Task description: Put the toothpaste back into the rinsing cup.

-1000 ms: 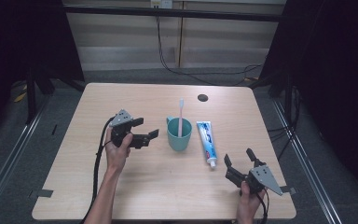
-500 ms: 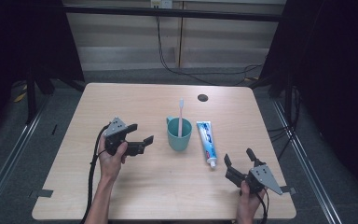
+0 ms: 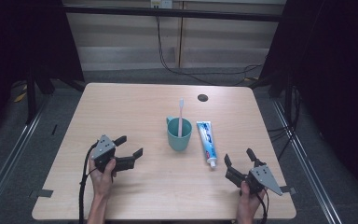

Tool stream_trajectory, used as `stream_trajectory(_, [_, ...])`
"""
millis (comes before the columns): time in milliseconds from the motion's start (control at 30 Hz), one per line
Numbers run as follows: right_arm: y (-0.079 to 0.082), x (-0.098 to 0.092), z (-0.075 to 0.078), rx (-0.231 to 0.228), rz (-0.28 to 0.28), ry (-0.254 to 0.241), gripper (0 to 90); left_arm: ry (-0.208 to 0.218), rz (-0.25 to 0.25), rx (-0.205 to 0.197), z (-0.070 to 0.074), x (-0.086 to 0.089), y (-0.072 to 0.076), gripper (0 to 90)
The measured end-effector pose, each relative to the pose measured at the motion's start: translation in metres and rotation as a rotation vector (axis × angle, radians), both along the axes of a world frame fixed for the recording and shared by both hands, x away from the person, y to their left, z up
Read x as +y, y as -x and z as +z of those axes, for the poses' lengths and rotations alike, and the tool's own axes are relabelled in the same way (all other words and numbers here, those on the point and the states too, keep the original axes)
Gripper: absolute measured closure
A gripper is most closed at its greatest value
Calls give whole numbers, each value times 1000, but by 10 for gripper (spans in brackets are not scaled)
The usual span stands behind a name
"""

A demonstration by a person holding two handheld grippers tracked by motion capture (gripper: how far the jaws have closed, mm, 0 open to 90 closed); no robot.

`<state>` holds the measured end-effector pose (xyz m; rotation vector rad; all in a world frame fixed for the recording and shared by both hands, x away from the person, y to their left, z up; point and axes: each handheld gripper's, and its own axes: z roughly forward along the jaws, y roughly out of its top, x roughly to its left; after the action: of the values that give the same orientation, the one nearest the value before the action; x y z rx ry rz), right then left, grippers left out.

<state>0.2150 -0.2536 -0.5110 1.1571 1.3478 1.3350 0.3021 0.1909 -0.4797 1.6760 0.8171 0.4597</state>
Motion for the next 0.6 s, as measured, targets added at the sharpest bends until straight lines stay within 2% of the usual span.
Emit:
stream_trajectory(33, [0, 0, 0, -2, 0, 0, 144, 13, 13, -7, -2, 2, 2, 155])
stream_trajectory(67, [0, 0, 0, -2, -1, -2, 144, 4, 17, 1, -4, 4, 4, 155])
stream_trajectory(100, [0, 0, 0, -2, 0, -2, 144, -18, 24, -8, -5, 6, 7, 154])
stream_trajectory(167, [0, 0, 0, 4, -1, -1, 144, -12, 45, -25, -7, 9, 11, 155])
stream_trajectory(233, [0, 0, 0, 4, -2, 0, 144, -51, 68, -30, -10, 12, 15, 155])
stream_trajectory(267, [0, 0, 0, 4, -4, -2, 144, -55, 71, -23, -13, 14, 18, 156])
stream_trajectory(333, [0, 0, 0, 2, -2, -4, 143, -33, 94, -48, -16, 18, 24, 156])
stream_trajectory(367, [0, 0, 0, 4, -2, -1, 144, -26, 85, -56, -17, 20, 27, 156])
stream_trajectory(400, [0, 0, 0, 4, -1, 0, 143, -22, 71, -39, -17, 22, 29, 155])
stream_trajectory(467, [0, 0, 0, 2, -2, -1, 144, 2, 88, -72, -22, 24, 35, 161])
stream_trajectory(500, [0, 0, 0, 3, -4, -1, 144, 8, 76, -52, -25, 25, 36, 162])
stream_trajectory(567, [-1, 0, 0, 4, -5, 3, 144, 30, 97, -89, -25, 25, 41, 162])
stream_trajectory(600, [-1, 0, 0, 2, -6, 4, 144, 28, 102, -94, -25, 25, 42, 160])
